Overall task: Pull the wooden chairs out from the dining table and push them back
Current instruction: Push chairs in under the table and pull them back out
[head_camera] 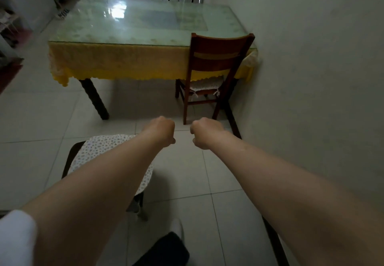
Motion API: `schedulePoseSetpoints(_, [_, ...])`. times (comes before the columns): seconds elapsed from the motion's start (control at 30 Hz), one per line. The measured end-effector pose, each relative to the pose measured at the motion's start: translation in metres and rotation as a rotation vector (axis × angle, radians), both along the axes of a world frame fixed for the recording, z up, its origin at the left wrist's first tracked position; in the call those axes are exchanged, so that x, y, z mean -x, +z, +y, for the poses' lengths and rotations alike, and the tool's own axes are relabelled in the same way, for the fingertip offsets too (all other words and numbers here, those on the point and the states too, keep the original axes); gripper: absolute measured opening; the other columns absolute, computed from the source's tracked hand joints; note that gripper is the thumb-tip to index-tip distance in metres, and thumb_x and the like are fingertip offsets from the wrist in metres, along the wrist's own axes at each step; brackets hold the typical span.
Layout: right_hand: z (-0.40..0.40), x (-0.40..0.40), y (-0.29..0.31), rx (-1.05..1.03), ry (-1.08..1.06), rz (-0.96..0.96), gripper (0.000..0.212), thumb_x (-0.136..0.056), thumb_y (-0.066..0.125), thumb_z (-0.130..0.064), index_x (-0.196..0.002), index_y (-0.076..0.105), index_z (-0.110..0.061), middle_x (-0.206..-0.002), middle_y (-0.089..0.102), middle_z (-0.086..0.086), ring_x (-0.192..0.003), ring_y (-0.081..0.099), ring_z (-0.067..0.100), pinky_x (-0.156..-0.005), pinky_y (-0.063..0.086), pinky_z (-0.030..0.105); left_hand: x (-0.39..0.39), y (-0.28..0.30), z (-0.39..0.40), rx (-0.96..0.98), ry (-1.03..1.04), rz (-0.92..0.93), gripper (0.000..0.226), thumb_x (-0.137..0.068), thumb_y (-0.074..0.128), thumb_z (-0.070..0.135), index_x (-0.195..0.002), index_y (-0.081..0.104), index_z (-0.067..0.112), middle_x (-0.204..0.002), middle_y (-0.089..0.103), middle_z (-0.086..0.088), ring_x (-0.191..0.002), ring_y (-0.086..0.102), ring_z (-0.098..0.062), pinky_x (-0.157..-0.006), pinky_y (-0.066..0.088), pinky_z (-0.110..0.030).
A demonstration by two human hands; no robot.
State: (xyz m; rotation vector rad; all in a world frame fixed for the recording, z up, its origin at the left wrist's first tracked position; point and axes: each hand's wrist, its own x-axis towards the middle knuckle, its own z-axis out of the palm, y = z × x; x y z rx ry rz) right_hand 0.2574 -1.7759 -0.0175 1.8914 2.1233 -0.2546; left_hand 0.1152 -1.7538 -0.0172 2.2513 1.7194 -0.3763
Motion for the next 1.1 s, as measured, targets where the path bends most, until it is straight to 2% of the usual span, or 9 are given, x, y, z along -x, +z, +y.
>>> schedulePoseSetpoints(0.1, [0.026,-0.021,0.002,0.008,-0.028,0.005,0.031,-0.091,0.058,-0.015,-0.122,0.059,-0.019,-0.109,0.06,0.005,-0.088,0.06,0.023,-0.072,0.055,0.035,-0.023,-0.001,0.031,-0.002,-0.023,-0.014,0.026,-0.089,0.07,0.033,-0.079,0.058,0.013,-0.084,0.059,-0.003,-0.077,0.057,-0.02,-0.066,0.045,-0.032])
schedulePoseSetpoints(0.17, [0.045,-0.034,0.005,0.019,-0.042,-0.005,0.028,-0.091,0.057,-0.014,-0.119,0.059,-0.019,-0.109,0.061,0.005,-0.088,0.06,0.024,-0.071,0.054,0.035,-0.037,0.002,0.053,0.01,-0.025,-0.029,0.022,-0.09,0.07,0.034,-0.09,0.063,0.013,-0.085,0.06,-0.003,-0.078,0.058,-0.02,-0.068,0.048,-0.032])
schedulePoseSetpoints(0.3, [0.09,-0.057,0.015,0.034,-0.097,-0.009,0.022,-0.091,0.056,-0.01,-0.111,0.06,-0.018,-0.106,0.062,0.006,-0.086,0.06,0.024,-0.073,0.055,0.036,-0.061,0.009,0.101,0.032,-0.046,-0.033,0.025,-0.09,0.069,0.034,-0.084,0.053,0.016,-0.081,0.054,-0.002,-0.078,0.056,-0.023,-0.067,0.047,-0.034])
schedulePoseSetpoints(0.47, [0.139,-0.084,0.019,0.028,-0.112,0.009,0.021,-0.089,0.055,-0.008,-0.108,0.061,-0.016,-0.097,0.059,0.006,-0.082,0.058,0.025,-0.073,0.054,0.038,-0.086,0.016,0.154,0.044,-0.032,-0.045,0.021,-0.091,0.069,0.032,-0.09,0.053,0.018,-0.084,0.055,-0.003,-0.079,0.057,-0.023,-0.066,0.048,-0.034])
schedulePoseSetpoints(0.63, [0.193,-0.116,0.009,0.031,-0.063,0.005,0.02,-0.089,0.058,-0.012,-0.108,0.062,-0.018,-0.093,0.06,0.004,-0.077,0.059,0.023,-0.066,0.054,0.035,-0.12,0.007,0.202,0.063,-0.007,-0.027,0.017,-0.092,0.068,0.028,-0.093,0.058,0.014,-0.08,0.056,-0.002,-0.08,0.059,-0.022,-0.068,0.05,-0.033])
schedulePoseSetpoints(0.8, [0.265,-0.165,0.009,0.007,0.025,0.008,0.017,-0.088,0.061,-0.017,-0.106,0.062,-0.017,-0.092,0.059,0.003,-0.079,0.058,0.024,-0.069,0.055,0.037,-0.169,0.006,0.258,0.031,0.046,-0.032,0.006,-0.095,0.062,0.017,-0.101,0.06,0.015,-0.091,0.057,-0.004,-0.086,0.06,-0.024,-0.07,0.051,-0.035])
schedulePoseSetpoints(0.9, [0.302,-0.195,0.016,0.031,0.068,0.003,0.011,-0.088,0.062,-0.02,-0.098,0.06,-0.019,-0.088,0.056,0.002,-0.078,0.057,0.023,-0.067,0.054,0.036,-0.195,0.009,0.289,0.024,0.108,-0.052,0.009,-0.094,0.062,0.016,-0.102,0.064,0.013,-0.093,0.061,-0.005,-0.089,0.062,-0.026,-0.077,0.055,-0.038])
schedulePoseSetpoints(1.0, [0.336,-0.224,0.02,-0.001,0.095,-0.013,0.006,-0.088,0.061,-0.018,-0.094,0.059,-0.019,-0.084,0.053,0.002,-0.072,0.055,0.022,-0.055,0.047,0.033,-0.217,0.012,0.317,0.017,0.143,-0.056,0.011,-0.093,0.064,0.018,-0.102,0.065,0.012,-0.091,0.061,-0.005,-0.086,0.063,-0.026,-0.079,0.057,-0.04])
schedulePoseSetpoints(1.1, [0.367,-0.243,0.021,0.003,0.104,-0.016,0.006,-0.089,0.059,-0.015,-0.094,0.06,-0.018,-0.086,0.055,0.002,-0.073,0.056,0.023,-0.057,0.048,0.034,-0.229,0.014,0.344,0.036,0.174,-0.063,0.015,-0.093,0.064,0.021,-0.105,0.066,0.013,-0.092,0.063,-0.005,-0.085,0.063,-0.025,-0.08,0.057,-0.042])
